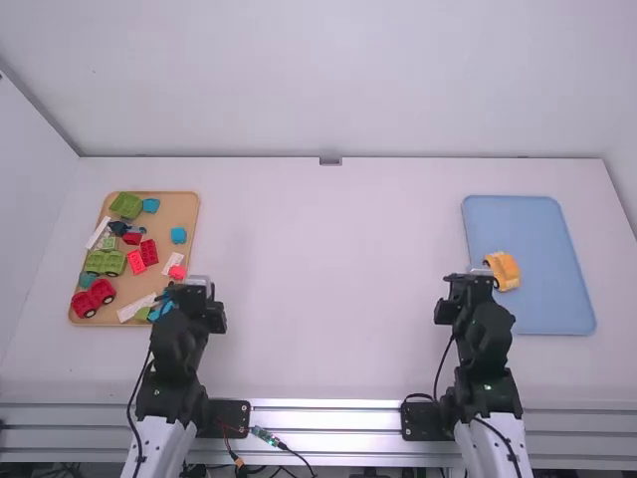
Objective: Assemble lego blocks to make yellow taxi
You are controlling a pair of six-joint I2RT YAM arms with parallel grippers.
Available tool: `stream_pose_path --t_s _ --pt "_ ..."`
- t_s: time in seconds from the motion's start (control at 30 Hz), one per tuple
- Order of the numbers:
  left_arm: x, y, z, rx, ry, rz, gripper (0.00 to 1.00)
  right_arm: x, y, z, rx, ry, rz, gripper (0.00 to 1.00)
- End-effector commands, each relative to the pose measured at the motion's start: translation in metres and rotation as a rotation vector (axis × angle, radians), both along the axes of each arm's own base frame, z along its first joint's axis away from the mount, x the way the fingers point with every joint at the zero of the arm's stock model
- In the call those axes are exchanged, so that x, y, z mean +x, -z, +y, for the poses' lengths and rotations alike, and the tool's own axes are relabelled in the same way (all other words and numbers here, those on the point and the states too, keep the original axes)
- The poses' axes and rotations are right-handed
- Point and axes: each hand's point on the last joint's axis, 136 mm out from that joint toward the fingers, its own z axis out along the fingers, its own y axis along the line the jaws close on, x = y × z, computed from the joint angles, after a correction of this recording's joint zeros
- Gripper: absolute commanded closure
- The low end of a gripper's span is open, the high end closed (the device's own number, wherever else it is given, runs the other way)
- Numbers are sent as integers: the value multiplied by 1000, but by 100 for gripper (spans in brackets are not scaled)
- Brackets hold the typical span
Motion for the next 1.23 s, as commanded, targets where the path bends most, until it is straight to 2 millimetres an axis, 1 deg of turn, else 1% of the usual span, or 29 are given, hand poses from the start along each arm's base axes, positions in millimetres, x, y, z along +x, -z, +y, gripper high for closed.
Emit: stream_pose_path --t_s 0.0,0.17,0.4,0.63,0.93,1.2 --pt "0 -4 -1 -2 7 -27 100 -4 10 0 4 4 -3 100" --pt "0 -20 -1 -2 7 -96 100 -10 30 0 4 4 -3 100" --pt "-1 -38 -1 -1 7 -178 100 -9 9 0 4 4 -99 100" --pt "-3 -52 -1 -1 7 -237 100 -9 -8 0 4 4 -173 100" --pt "-3 -52 -1 -1 7 -237 100 -11 -29 0 5 4 -264 100" --pt "-3 -52 -1 -1 7 -237 100 -11 -29 0 5 4 -266 100"
